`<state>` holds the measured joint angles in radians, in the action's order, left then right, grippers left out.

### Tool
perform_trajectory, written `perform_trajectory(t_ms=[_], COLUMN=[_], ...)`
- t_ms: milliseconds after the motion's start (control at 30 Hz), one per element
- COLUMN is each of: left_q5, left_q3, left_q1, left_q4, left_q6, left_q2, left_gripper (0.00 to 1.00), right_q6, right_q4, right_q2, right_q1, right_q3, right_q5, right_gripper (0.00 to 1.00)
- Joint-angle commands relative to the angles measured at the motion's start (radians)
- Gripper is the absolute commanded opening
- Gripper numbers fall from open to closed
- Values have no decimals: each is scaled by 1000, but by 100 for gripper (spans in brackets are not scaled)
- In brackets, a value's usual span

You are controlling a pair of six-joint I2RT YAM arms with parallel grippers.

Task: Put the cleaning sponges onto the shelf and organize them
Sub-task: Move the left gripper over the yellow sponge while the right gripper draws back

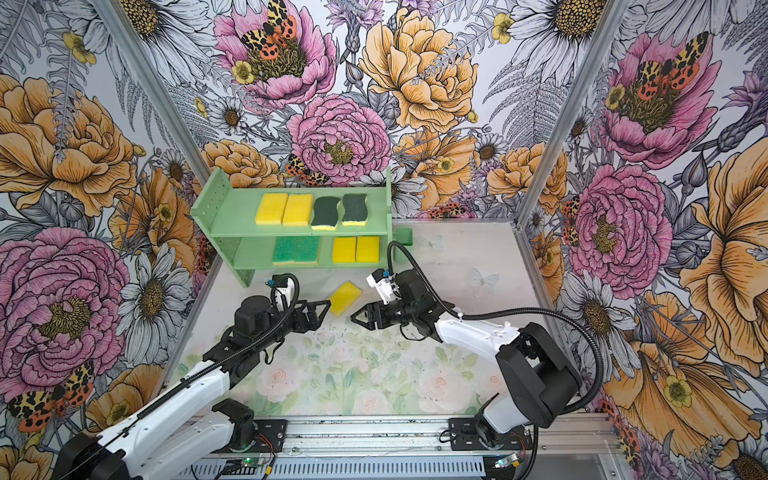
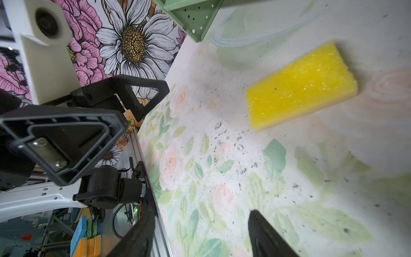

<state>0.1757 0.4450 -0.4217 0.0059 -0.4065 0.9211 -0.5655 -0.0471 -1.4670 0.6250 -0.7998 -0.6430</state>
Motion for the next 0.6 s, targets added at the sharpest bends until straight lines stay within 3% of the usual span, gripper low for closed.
perform_trajectory(t_ms=[0,233,567], left_q5=[-68,-23,16], left_q3=[53,192,261], left_q1=[-3,-28,-57], left_q4=[-26,-50,-105], left_q6=[116,302,385], left_q2=[99,360,423], left_gripper=[99,99,99], right_q6=[34,25,23], right_q4=[53,61,64], right_q2=[51,136,218], right_q1=[-31,-85,-135], right_q3=[31,95,168], right_q5=[39,45,46], right_gripper=[71,75,80])
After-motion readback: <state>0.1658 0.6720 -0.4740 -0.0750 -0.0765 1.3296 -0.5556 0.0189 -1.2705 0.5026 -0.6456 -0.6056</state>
